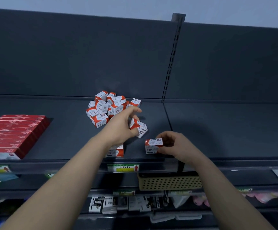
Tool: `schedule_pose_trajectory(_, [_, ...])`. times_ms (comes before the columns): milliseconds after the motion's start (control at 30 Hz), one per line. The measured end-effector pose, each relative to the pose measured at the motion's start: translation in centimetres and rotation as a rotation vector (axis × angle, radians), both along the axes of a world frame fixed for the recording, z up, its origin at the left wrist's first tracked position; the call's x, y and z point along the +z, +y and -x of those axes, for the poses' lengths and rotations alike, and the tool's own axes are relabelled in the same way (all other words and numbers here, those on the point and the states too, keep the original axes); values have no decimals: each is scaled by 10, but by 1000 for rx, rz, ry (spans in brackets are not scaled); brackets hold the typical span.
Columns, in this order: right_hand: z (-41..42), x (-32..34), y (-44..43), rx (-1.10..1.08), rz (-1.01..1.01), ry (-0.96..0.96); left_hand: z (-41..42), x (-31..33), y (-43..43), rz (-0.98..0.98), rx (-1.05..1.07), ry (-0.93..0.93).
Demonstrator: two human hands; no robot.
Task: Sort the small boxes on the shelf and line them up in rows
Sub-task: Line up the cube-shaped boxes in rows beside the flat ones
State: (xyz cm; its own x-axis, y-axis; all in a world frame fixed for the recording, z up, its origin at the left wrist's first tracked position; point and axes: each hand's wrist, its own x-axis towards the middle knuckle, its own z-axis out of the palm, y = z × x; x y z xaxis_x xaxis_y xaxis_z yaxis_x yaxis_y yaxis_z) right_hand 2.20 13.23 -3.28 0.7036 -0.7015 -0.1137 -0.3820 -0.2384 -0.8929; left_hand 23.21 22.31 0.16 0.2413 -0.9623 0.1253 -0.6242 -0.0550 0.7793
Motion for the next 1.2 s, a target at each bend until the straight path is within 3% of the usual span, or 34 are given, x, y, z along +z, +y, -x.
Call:
schedule_pose_trajectory(100, [-1, -2, -1, -14, -14, -29, 0, 8, -5, -47, -7, -8])
schedule_pose_trajectory(533, [13, -1, -7, -63, -8, -32, 10, -7, -40, -332, -255, -586])
schedule_pose_trajectory(633, [14, -2, -7, -59, -15, -36, 11, -9, -40, -383, -249, -527])
schedule_pose_trajectory(767, [13, -5, -8, -61, -16, -48, 9, -7, -40, -253, -174, -392])
schedule_pose_trajectory(1033, [-5, -9, 0, -53, 40, -33, -4, -8, -29, -212, -120, -223])
schedule_pose_trajectory(1200, [-21, -8, 4, 14, 167, 83, -23, -11, -1, -84, 21, -151])
